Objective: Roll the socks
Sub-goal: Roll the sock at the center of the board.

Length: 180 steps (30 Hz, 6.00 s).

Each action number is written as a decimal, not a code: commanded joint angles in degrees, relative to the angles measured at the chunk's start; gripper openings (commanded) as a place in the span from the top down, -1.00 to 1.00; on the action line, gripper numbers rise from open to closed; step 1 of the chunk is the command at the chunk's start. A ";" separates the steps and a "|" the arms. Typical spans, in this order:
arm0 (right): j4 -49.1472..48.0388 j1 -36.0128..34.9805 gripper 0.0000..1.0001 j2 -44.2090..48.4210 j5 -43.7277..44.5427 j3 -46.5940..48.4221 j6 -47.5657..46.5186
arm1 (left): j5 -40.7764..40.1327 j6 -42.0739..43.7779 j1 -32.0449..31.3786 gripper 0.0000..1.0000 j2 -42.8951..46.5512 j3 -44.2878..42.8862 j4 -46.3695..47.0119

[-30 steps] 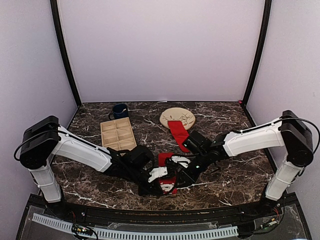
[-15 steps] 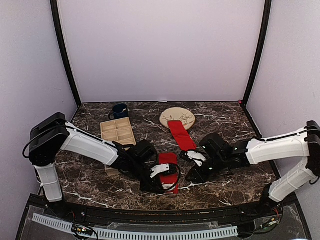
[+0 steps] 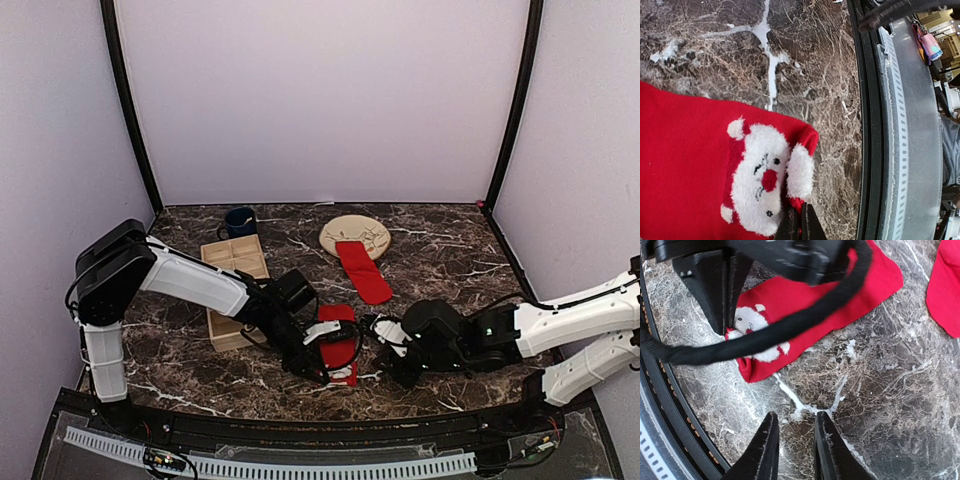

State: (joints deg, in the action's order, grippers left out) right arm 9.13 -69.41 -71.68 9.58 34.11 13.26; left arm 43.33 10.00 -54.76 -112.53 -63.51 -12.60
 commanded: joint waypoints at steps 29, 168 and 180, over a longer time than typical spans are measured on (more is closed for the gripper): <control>-1.71 -15.39 0.11 -21.95 18.07 13.25 -19.30 | 12.08 5.75 4.12 1.00 -8.49 -11.19 -17.16; 21.40 11.52 0.98 -33.48 -36.01 27.75 -14.96 | -40.02 4.26 -14.86 0.29 24.25 26.91 34.72; 23.17 11.84 0.98 -34.58 -36.67 29.59 -15.49 | -42.62 8.94 -17.57 0.38 20.04 23.64 32.24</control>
State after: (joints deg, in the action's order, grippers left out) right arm 31.14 -58.04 -105.34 -26.15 62.17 -1.63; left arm 2.31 16.38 -71.44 -91.20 -38.26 21.43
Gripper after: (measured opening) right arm 0.013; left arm 0.319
